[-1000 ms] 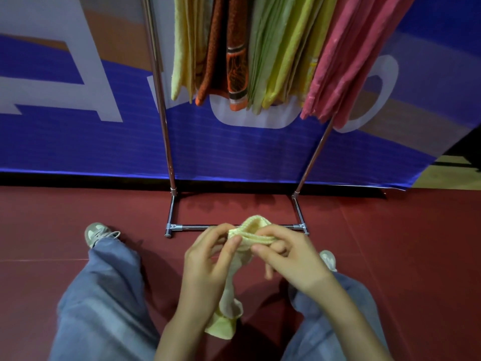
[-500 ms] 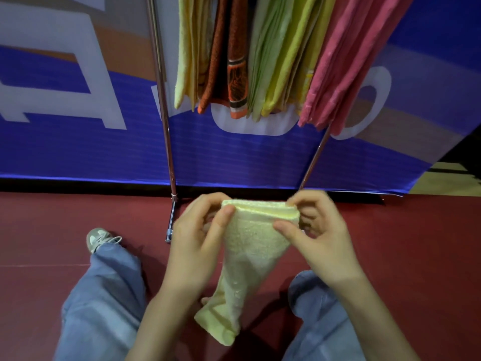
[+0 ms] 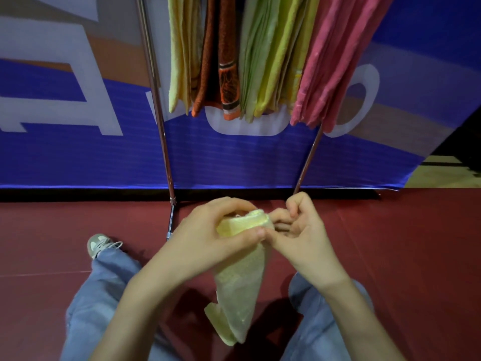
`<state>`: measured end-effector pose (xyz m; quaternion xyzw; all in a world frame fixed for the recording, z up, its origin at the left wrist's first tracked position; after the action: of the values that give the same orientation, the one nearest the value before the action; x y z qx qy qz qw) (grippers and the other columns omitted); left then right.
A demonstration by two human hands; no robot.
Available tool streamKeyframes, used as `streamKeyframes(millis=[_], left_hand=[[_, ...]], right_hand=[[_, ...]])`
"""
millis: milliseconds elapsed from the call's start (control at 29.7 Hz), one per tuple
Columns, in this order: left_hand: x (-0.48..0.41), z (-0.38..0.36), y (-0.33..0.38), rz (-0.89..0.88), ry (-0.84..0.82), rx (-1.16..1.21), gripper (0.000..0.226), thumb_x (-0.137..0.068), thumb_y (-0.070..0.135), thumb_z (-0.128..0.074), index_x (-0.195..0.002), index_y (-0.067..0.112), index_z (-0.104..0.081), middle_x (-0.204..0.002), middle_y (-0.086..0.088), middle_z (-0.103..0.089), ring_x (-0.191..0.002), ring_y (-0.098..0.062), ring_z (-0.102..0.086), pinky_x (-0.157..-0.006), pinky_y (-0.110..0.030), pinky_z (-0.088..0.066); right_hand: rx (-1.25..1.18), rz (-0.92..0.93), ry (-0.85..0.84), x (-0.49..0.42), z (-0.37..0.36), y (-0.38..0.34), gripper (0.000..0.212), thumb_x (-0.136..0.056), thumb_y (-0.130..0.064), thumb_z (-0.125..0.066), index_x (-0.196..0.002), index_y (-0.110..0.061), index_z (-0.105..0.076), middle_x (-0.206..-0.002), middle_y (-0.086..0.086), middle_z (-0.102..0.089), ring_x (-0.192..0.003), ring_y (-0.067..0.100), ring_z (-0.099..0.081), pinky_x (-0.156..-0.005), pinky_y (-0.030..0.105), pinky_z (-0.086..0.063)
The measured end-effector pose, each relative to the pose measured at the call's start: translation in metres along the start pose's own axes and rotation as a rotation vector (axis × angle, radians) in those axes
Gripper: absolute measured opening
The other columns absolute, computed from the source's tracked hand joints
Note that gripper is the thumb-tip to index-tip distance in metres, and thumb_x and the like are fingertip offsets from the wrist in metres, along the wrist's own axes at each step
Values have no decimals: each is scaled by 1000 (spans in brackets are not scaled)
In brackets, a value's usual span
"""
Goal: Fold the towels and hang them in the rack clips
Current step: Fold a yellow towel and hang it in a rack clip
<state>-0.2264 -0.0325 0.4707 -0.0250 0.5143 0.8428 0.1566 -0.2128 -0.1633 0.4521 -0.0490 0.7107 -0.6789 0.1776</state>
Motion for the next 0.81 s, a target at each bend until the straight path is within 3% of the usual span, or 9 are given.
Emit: streamKeyframes(millis=[101,337,471,606,808], left_hand=[[-5,-1,2,-25,-52,-18,34,-58,61,-56,-82,39,-62,-85,12,-68,-82,1,-61,-73,-12,-45],[-7,-7,-2,-59,-119,11,28,-67,53,-53,-73,27,-62,-73,8,-63,-69,0,-55,-63,-9,-40],[-6,-9,-1,-96,-112,-65,32,-70,54,-48,-75,24,-59,-71,9,-59,-72,-4,-55,-64,-11,-39],[-9,-1,3,-96,-64,-94,34,-70,55,-47,-77,24,-58,-77,18,-59,-69,4,-53,-63,-7,-38],[-16,39,18,-71,71,-152,19,-74,40,-53,-74,21,-57,-69,18,-59,-64,7,-52,-59,-6,-37]], right_hand=[[-14,-33,-16,3,2,5,54,-69,6,-69,-71,-18,-21,-48,-12,-56,-50,-3,-50,-54,11,-44],[45,-87,-13,6,5,21,52,-73,16,-60,-71,-16,-20,-45,-12,-55,-50,-3,-53,-55,10,-44],[-23,-98,-5,12,8,32,42,-67,4,-68,-81,-17,-35,-58,-9,-65,-61,1,-60,-63,13,-48],[-51,-221,-102,20,2,66,41,-66,-6,-63,-102,-20,-49,-77,-13,-72,-76,-2,-63,-71,13,-49],[68,-417,-215,27,-8,133,28,-73,-8,-65,-98,-20,-61,-78,-20,-71,-81,-8,-62,-77,12,-48]])
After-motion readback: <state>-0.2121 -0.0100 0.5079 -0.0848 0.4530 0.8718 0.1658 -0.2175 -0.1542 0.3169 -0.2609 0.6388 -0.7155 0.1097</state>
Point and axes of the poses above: each hand's wrist, its own x-axis away from the middle knuckle, its own z-axis out of the back of the hand, y = z × x, the point moved 6 cm from there along -x, towards the middle knuckle
